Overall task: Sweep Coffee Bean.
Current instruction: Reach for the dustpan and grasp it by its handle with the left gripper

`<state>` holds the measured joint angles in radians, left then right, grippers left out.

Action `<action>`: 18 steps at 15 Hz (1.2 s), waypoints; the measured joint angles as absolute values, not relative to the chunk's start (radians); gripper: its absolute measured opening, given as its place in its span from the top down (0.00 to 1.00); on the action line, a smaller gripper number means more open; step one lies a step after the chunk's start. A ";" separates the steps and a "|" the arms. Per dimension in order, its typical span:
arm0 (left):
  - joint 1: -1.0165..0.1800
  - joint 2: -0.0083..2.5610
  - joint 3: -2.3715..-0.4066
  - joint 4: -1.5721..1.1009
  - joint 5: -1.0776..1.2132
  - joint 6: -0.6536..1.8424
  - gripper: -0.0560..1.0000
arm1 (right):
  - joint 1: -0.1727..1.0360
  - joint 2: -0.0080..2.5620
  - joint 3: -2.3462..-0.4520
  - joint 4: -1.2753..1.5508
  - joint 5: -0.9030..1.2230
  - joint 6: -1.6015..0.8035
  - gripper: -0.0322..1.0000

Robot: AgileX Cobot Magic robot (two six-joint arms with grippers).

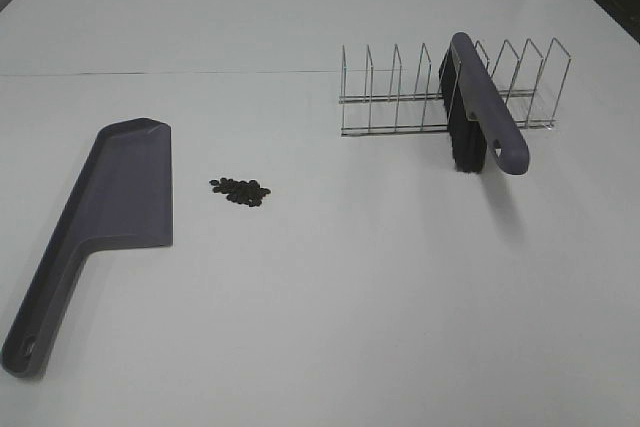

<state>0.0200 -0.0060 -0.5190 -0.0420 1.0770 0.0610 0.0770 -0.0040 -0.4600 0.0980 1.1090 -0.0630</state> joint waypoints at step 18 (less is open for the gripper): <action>0.020 -0.006 -0.519 -0.042 1.077 0.061 0.05 | 0.077 -0.004 -0.456 0.098 1.109 -0.035 0.23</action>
